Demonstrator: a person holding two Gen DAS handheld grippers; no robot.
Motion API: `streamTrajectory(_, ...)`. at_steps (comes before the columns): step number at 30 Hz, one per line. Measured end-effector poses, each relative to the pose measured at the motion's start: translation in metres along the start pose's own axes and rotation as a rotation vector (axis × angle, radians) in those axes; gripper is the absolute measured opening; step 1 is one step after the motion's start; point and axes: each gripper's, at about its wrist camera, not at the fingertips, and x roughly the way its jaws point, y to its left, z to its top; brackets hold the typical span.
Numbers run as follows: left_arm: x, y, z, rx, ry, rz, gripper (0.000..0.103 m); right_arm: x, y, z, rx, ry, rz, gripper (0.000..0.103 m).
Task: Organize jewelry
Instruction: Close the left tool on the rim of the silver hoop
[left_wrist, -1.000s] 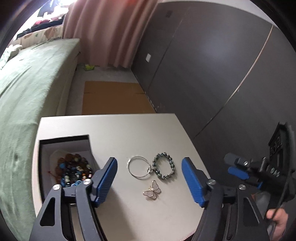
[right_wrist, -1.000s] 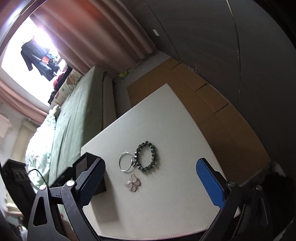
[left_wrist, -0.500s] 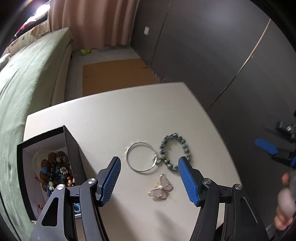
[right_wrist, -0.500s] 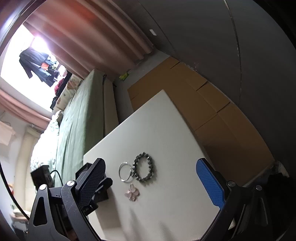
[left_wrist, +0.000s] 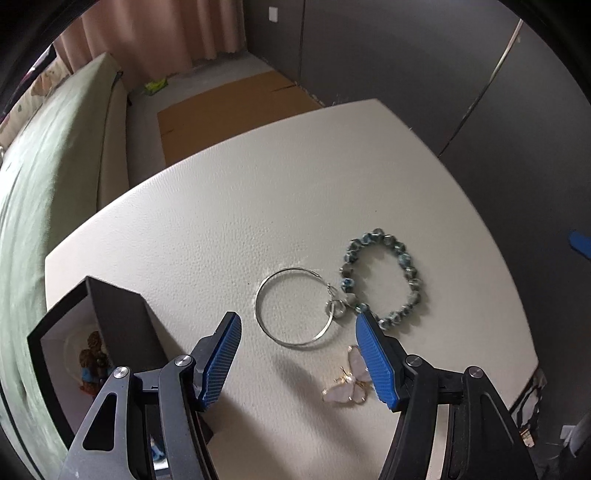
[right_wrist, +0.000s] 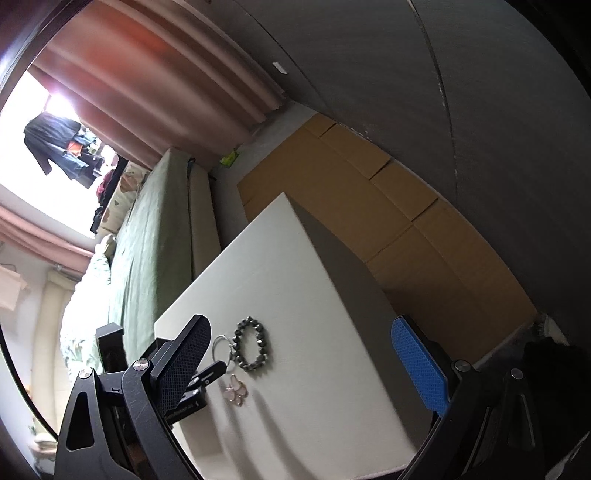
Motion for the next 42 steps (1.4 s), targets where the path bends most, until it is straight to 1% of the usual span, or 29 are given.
streamTrajectory(4,0.01,-0.003,0.005,0.013,0.021,0.009,0.066,0.0,-0.001,0.002,-0.005,0.004,0.002,0.1)
streamTrajectory(7,0.019,-0.002,0.009,0.018,0.036,0.032,0.065,0.0,0.001,0.002,-0.017,0.007,0.004,0.1)
streamTrajectory(10,0.019,-0.001,0.012,0.024,0.017,0.031,0.064,0.001,0.003,0.001,-0.023,0.011,0.008,0.1)
streamTrajectory(12,0.017,0.0,0.011,0.031,0.002,0.03,0.056,0.003,0.004,0.001,-0.025,0.014,0.008,0.1)
streamTrajectory(13,0.016,0.0,0.008,0.033,-0.001,0.029,0.05,0.004,0.006,0.001,-0.028,0.016,0.008,0.1)
streamTrajectory(16,0.012,0.001,0.006,0.037,0.01,0.022,0.05,0.007,0.01,-0.001,-0.038,0.023,0.01,0.1)
streamTrajectory(17,0.011,0.001,0.005,0.031,0.01,0.01,0.043,0.01,0.012,-0.002,-0.045,0.03,0.011,0.1)
streamTrajectory(18,0.007,0.003,0.005,0.023,0.006,-0.009,0.014,0.013,0.014,-0.002,-0.051,0.036,0.01,0.1)
streamTrajectory(19,0.008,0.004,0.005,0.017,0.019,-0.005,0.006,0.018,0.015,0.0,-0.058,0.044,0.01,0.1)
streamTrajectory(20,0.004,0.009,0.006,-0.007,0.016,-0.004,0.005,0.023,0.016,-0.001,-0.068,0.056,0.01,0.1)
streamTrajectory(23,-0.01,0.015,0.004,-0.026,-0.016,-0.002,0.005,0.037,0.023,-0.005,-0.095,0.089,0.0,0.1)
streamTrajectory(26,-0.018,0.017,0.005,-0.031,-0.028,-0.007,0.005,0.049,0.031,-0.009,-0.113,0.119,-0.004,0.094)
streamTrajectory(28,-0.019,0.022,0.008,-0.034,-0.033,-0.006,0.005,0.056,0.037,-0.012,-0.125,0.138,-0.006,0.093)
streamTrajectory(30,-0.019,0.021,0.008,-0.039,-0.027,-0.009,0.005,0.059,0.041,-0.015,-0.135,0.146,-0.008,0.093)
streamTrajectory(31,-0.02,0.015,0.002,-0.038,-0.022,-0.01,0.005,0.059,0.042,-0.016,-0.139,0.147,-0.007,0.093)
streamTrajectory(35,-0.007,0.019,0.005,-0.055,0.019,-0.035,0.005,0.055,0.043,-0.016,-0.136,0.137,-0.011,0.093)
streamTrajectory(42,0.002,0.024,0.008,-0.092,0.038,-0.05,0.006,0.052,0.041,-0.011,-0.136,0.131,-0.014,0.093)
